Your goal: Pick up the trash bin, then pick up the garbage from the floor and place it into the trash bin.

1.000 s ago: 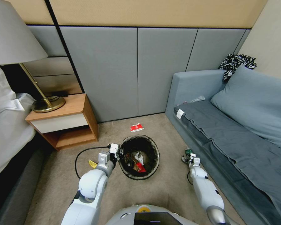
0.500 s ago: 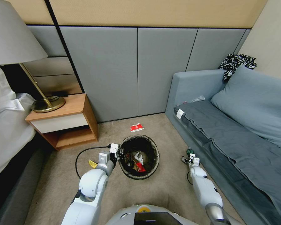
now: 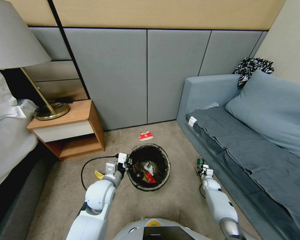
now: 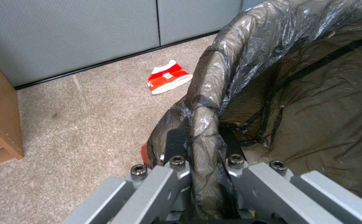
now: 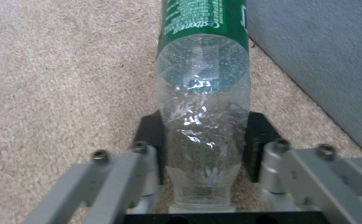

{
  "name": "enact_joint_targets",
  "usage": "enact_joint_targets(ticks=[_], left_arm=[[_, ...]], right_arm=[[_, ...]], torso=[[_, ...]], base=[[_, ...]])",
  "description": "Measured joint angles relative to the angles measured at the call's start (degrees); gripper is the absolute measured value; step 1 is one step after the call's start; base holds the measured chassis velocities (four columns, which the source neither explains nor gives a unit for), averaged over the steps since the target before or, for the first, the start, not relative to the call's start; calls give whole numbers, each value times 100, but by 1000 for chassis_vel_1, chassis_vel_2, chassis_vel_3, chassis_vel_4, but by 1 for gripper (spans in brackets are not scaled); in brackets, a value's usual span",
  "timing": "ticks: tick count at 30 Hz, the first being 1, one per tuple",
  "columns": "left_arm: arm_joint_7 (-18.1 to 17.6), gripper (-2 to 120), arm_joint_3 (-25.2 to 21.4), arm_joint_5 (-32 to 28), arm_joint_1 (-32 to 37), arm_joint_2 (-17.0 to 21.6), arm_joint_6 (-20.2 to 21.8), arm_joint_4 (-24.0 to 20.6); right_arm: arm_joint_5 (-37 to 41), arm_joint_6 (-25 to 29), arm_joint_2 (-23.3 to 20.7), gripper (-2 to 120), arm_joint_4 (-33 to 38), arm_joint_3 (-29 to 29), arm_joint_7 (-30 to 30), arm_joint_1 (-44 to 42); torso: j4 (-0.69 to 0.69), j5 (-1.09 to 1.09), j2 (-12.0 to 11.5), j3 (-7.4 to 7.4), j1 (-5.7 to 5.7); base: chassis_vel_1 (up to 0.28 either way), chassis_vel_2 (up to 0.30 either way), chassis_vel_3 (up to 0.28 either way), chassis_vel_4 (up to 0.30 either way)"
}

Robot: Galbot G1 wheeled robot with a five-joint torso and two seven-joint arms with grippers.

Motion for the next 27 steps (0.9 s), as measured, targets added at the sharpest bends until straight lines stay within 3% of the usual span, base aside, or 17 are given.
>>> enact_joint_targets(ticks=[8, 9, 15, 19, 20, 21, 22, 24, 25, 27], left_arm=[[0, 1, 12, 36, 27, -18, -3, -25], [0, 1, 15, 55, 45, -25, -3, -29], [-1, 1, 11, 61, 57, -22, -3, -34], [-5, 1, 3, 72, 64, 7, -3, -35], [-5, 1, 3, 72, 64, 7, -3, -35], [-5, 1, 4, 71, 64, 9, -2, -35], [-9, 1, 2, 71, 64, 23, 3, -35], [-12, 1, 2, 72, 66, 20, 4, -36], [-17, 1, 5, 72, 66, 21, 8, -30], [-19, 1, 10, 72, 78, 21, 9, -18]], right_arm=[[133, 25, -2, 25, 272, 82, -6, -143], [386, -126, -39, 25, 744, 122, -41, -326], [509, -200, -70, 25, 1094, 121, -59, -481], [805, -405, -206, 25, 2341, 105, -91, -951], [805, -405, -206, 25, 2341, 105, -91, -951], [818, -425, -227, 25, 2478, 98, -105, -1010], [825, -432, -315, 25, 3008, 84, -180, -1250], [812, -413, -357, 25, 3179, 82, -208, -1333], [775, -369, -458, 25, 3536, 86, -267, -1521], [773, -364, -555, 25, 3961, 77, -317, -1765]], torso=[[0, 1, 0, 0, 0], [0, -2, 0, 0, 0], [0, 5, 0, 0, 0], [-1, -3, 0, 0, 0], [-1, -3, 0, 0, 0], [4, -1, 0, 0, 0], [-1, 8, 0, 0, 0], [3, 4, 0, 0, 0], [0, -9, 0, -1, 0], [-3, 4, 0, -1, 0]], base=[[0, 0, 0, 0], [0, 0, 0, 0], [0, 0, 0, 0], [0, 0, 0, 0], [0, 0, 0, 0], [0, 0, 0, 0], [0, 0, 0, 0], [0, 0, 0, 0], [0, 0, 0, 0], [0, 0, 0, 0]])
